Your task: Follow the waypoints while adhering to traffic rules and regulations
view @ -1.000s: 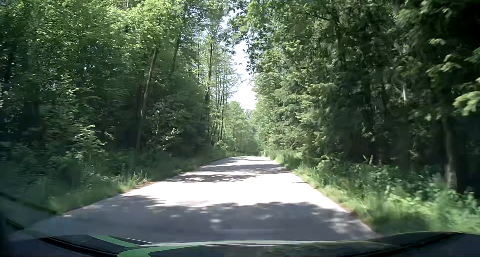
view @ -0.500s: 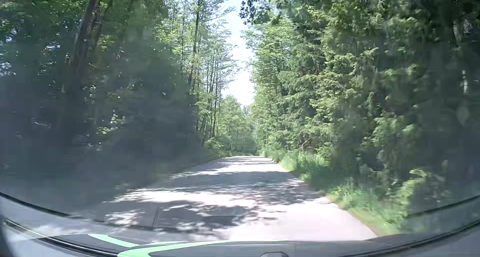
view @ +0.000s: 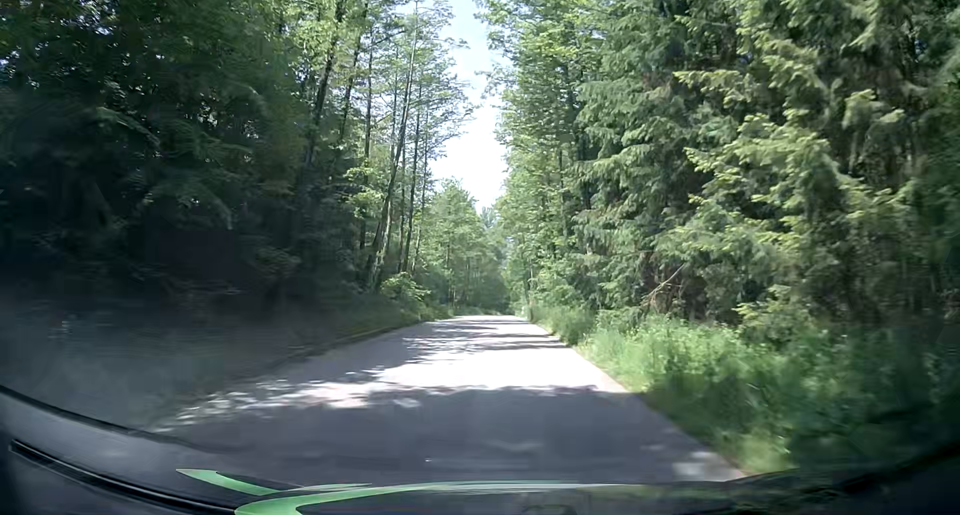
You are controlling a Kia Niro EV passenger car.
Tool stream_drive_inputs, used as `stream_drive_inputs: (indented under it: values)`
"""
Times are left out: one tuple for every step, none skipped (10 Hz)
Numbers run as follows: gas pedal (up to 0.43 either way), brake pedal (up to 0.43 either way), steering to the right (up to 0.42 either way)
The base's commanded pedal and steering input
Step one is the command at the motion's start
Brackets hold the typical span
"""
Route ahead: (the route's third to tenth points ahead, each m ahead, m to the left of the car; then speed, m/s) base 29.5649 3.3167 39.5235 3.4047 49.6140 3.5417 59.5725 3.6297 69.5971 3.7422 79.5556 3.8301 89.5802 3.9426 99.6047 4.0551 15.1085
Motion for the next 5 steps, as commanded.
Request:
stream_drive_inputs:
  values:
    - [0.169, 0.0, 0.003]
    - [0.169, 0.0, 0.001]
    - [0.157, 0.0, 0.0]
    - [0.157, 0.0, 0.0]
    - [0.157, 0.0, 0.0]
